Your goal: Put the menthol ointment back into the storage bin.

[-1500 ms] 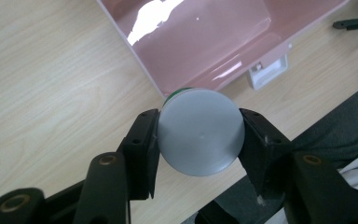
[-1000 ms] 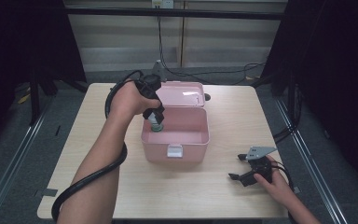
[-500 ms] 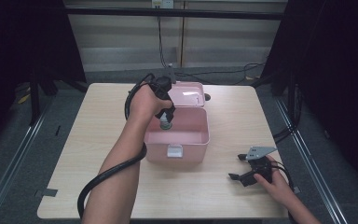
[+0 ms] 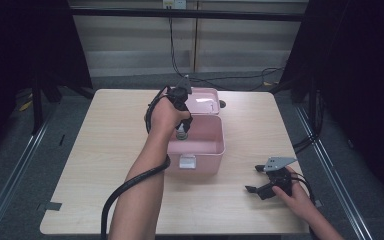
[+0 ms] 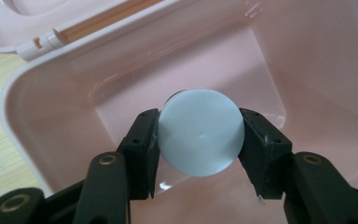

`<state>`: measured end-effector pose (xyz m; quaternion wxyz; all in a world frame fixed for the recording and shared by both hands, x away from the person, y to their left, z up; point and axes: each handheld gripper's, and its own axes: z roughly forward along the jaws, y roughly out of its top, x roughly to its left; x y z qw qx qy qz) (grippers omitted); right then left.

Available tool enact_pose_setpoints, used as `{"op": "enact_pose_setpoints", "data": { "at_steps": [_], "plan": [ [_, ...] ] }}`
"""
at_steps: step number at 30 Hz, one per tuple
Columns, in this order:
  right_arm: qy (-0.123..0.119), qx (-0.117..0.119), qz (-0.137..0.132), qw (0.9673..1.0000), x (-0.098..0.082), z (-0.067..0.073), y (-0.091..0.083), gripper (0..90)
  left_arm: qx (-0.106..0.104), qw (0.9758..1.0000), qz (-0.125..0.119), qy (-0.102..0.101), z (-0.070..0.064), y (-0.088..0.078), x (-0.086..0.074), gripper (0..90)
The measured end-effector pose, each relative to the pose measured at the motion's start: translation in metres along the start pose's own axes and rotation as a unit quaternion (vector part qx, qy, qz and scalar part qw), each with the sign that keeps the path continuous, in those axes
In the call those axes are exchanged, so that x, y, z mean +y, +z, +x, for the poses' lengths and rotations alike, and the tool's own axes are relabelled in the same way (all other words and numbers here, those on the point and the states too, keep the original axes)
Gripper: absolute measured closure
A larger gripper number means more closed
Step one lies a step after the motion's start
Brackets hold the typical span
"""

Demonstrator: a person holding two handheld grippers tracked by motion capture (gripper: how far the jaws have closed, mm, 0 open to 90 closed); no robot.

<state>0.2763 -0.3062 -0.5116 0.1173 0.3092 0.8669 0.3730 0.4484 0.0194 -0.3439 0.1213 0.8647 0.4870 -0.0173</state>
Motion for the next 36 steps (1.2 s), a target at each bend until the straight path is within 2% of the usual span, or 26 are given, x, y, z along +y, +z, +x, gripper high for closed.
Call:
{"op": "enact_pose_setpoints", "data": {
  "at_steps": [6,12,16,19,26,28,31,36],
  "plan": [
    [0.000,0.000,0.000,1.0000,0.000,0.000,0.000,10.5,0.005,0.9999,0.002,-0.011,0.002,0.010,0.004,50.5],
    [0.000,0.000,0.000,1.0000,0.000,0.000,0.000,10.5,0.012,0.9996,-0.008,-0.024,0.003,0.018,0.006,50.4],
    [-0.001,0.000,0.000,1.0000,0.000,0.000,0.000,10.5,0.014,0.9993,-0.004,-0.034,0.004,0.024,0.006,50.4],
    [-0.002,-0.002,-0.001,1.0000,0.000,0.000,0.000,10.5,0.019,0.9985,-0.002,-0.050,0.009,0.033,0.006,50.4],
    [-0.001,-0.002,-0.001,1.0000,0.000,0.000,0.000,10.5,0.020,0.9982,-0.001,-0.057,0.015,0.047,0.004,50.4],
    [-0.002,-0.002,-0.001,1.0000,0.000,0.000,0.000,10.5,0.024,0.9975,0.002,-0.066,0.017,0.054,0.004,50.4],
    [-0.002,-0.002,-0.001,1.0000,0.000,0.000,0.000,10.5,0.024,0.9973,0.007,-0.070,0.017,0.059,0.004,50.4],
    [-0.002,-0.002,-0.001,1.0000,0.000,0.000,0.000,10.5,0.026,0.9973,0.012,-0.068,0.018,0.066,0.004,50.4]
  ]
}}
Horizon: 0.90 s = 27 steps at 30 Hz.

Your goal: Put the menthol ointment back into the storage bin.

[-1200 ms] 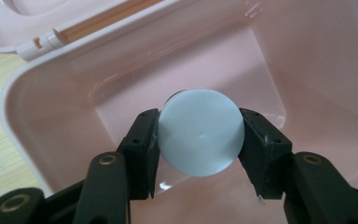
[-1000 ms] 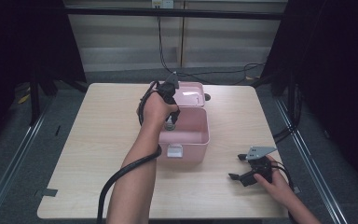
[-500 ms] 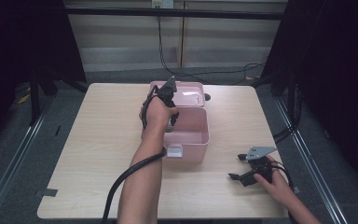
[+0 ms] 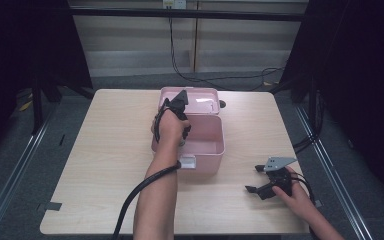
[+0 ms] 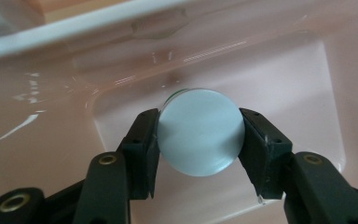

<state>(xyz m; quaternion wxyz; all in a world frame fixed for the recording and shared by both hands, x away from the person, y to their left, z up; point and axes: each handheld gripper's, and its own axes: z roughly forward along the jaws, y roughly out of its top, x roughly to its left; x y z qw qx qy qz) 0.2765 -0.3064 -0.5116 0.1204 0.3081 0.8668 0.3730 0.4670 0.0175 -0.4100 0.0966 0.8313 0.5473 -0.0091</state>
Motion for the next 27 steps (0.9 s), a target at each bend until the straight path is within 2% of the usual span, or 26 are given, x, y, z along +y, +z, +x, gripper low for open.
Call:
{"op": "enact_pose_setpoints", "data": {
  "at_steps": [1,2,6,7,16,21,27],
  "plan": [
    [0.000,0.000,0.000,1.0000,0.000,0.000,0.000,10.5,0.002,1.0000,-0.004,-0.006,-0.001,0.001,0.000,50.4],
    [0.000,0.000,0.000,1.0000,0.000,0.000,0.000,10.5,0.001,1.0000,0.000,0.000,0.000,0.002,0.000,50.4],
    [0.000,0.000,0.000,1.0000,0.000,0.000,0.000,10.5,0.003,1.0000,0.001,0.000,0.001,0.004,0.001,50.3],
    [0.000,0.000,0.000,1.0000,0.000,0.000,0.000,10.5,0.004,1.0000,-0.004,-0.007,0.001,0.006,0.000,50.4],
    [0.000,0.000,0.000,1.0000,0.000,0.000,0.000,10.5,0.008,0.9999,-0.002,-0.009,0.002,0.014,0.000,50.3],
    [0.000,0.000,0.000,1.0000,0.000,0.000,0.000,10.5,-0.001,1.0000,-0.003,-0.008,0.004,0.017,-0.002,50.3],
    [0.002,0.002,0.001,1.0000,0.000,0.000,0.000,10.5,0.001,0.9999,-0.007,-0.012,0.009,0.018,-0.003,50.3]
  ]
}}
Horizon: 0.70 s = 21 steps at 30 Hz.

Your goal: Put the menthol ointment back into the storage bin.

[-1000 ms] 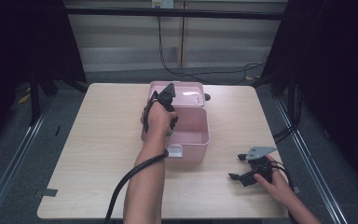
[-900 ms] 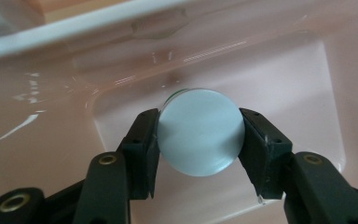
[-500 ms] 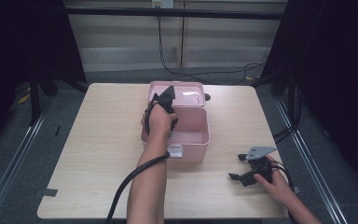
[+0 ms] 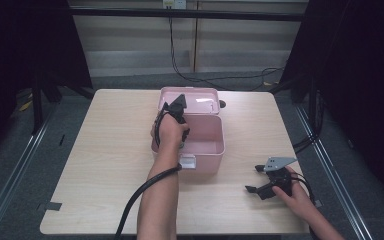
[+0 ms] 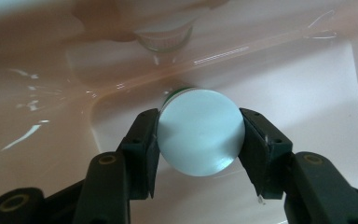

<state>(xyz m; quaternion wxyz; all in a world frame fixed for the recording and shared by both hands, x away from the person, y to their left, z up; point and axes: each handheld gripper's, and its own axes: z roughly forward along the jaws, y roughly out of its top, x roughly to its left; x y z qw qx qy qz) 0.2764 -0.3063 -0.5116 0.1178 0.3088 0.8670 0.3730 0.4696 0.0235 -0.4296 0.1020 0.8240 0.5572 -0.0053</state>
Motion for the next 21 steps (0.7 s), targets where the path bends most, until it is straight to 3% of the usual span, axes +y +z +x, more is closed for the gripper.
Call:
{"op": "enact_pose_setpoints", "data": {
  "at_steps": [21],
  "plan": [
    [-0.001,-0.001,-0.001,1.0000,0.0000,-0.0002,0.0000,10.5,0.002,0.9999,-0.014,-0.008,0.0045,0.0031,-0.0018,50.1]
  ]
}}
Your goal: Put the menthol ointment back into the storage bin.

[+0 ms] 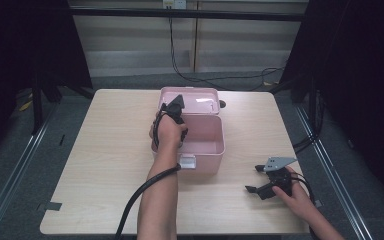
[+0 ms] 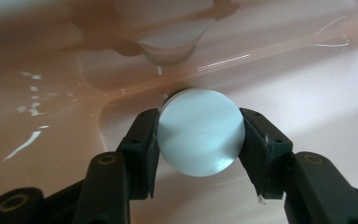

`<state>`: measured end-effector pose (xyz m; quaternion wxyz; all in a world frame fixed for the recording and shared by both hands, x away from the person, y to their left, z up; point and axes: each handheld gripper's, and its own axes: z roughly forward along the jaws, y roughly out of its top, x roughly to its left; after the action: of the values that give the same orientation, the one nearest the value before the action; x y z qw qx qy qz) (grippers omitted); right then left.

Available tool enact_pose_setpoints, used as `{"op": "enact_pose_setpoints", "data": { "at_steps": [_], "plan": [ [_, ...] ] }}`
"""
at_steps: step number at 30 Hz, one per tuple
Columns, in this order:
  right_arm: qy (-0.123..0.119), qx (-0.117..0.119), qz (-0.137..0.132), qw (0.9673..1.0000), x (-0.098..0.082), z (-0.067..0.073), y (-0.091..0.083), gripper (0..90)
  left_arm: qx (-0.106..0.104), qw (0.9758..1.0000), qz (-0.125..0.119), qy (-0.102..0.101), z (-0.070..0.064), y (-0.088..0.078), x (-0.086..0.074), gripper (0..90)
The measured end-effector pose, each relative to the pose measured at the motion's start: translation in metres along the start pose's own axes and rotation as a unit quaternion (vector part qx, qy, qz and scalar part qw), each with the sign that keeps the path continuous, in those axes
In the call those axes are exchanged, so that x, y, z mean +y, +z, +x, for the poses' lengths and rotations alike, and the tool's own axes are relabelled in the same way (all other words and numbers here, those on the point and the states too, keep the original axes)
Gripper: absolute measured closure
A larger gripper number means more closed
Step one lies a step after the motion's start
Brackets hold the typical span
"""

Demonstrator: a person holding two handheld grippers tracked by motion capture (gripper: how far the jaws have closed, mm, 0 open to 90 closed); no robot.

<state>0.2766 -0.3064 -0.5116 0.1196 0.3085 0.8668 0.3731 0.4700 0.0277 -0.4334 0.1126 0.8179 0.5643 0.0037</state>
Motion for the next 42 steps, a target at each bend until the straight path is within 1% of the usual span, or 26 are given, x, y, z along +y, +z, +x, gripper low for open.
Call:
{"op": "enact_pose_setpoints", "data": {
  "at_steps": [3,6,8,14,16,18,20,21,23,24,28,31,32,34,36,37,39,42],
  "plan": [
    [0.001,0.001,0.001,1.0000,0.000,0.000,0.000,10.5,-0.005,1.0000,-0.003,-0.006,0.001,0.000,-0.001,49.9],
    [0.000,0.002,0.000,1.0000,0.000,0.000,0.000,10.5,-0.006,1.0000,-0.004,-0.006,0.001,0.000,-0.001,49.7],
    [0.000,0.003,0.000,1.0000,0.000,0.000,0.000,10.5,-0.010,0.9999,-0.004,-0.014,0.001,0.001,-0.001,49.4],
    [0.000,0.002,0.000,1.0000,0.000,0.000,0.000,10.5,-0.010,0.9998,-0.005,-0.016,0.002,0.001,-0.001,48.6],
    [0.000,0.002,0.000,1.0000,0.000,0.000,0.000,10.5,-0.010,0.9997,-0.008,-0.021,0.000,0.000,-0.001,48.2],
    [0.000,0.001,0.000,1.0000,0.000,0.000,0.000,10.5,-0.011,0.9997,-0.006,-0.021,0.000,0.000,-0.001,47.0],
    [0.000,0.001,0.000,1.0000,0.000,0.000,0.000,10.5,-0.010,0.9998,-0.003,-0.018,0.001,-0.002,-0.001,46.9],
    [0.001,0.002,0.000,1.0000,0.000,0.000,0.000,10.5,-0.011,0.9997,-0.007,-0.023,0.000,-0.003,-0.001,46.9],
    [0.000,0.002,0.000,1.0000,0.000,0.000,0.000,10.5,-0.013,0.9996,-0.009,-0.023,0.000,-0.006,-0.002,46.2],
    [0.000,0.002,0.000,1.0000,0.000,0.000,0.000,10.5,-0.011,0.9997,-0.010,-0.020,0.001,-0.008,-0.002,45.6],
    [0.000,0.000,0.000,1.0000,0.000,0.000,0.000,10.5,-0.014,0.9996,-0.015,-0.017,0.001,-0.014,-0.003,43.3],
    [0.000,0.000,0.000,1.0000,0.000,0.000,0.000,10.5,-0.023,0.9995,-0.017,-0.012,0.001,-0.018,-0.003,40.1],
    [0.000,0.000,0.000,1.0000,0.000,0.000,0.000,10.5,-0.023,0.9995,-0.018,-0.012,0.000,-0.019,-0.004,38.9],
    [0.000,0.000,0.000,1.0000,0.000,0.000,0.000,10.5,-0.025,0.9995,-0.018,-0.003,-0.001,-0.021,-0.004,36.9],
    [0.000,0.000,0.000,1.0000,0.000,0.000,0.000,10.5,-0.025,0.9995,-0.020,-0.002,-0.002,-0.023,-0.005,35.2],
    [0.000,0.000,0.000,1.0000,0.000,0.000,0.000,10.5,-0.025,0.9996,-0.016,0.002,-0.003,-0.025,-0.005,34.5],
    [0.002,0.002,0.001,1.0000,0.000,0.000,0.000,10.5,-0.026,0.9995,-0.020,0.003,-0.004,-0.027,-0.006,33.1],
    [0.000,0.000,0.000,1.0000,0.000,0.000,0.000,10.5,-0.026,0.9994,-0.019,0.013,-0.006,-0.032,-0.007,31.2]
  ]
}}
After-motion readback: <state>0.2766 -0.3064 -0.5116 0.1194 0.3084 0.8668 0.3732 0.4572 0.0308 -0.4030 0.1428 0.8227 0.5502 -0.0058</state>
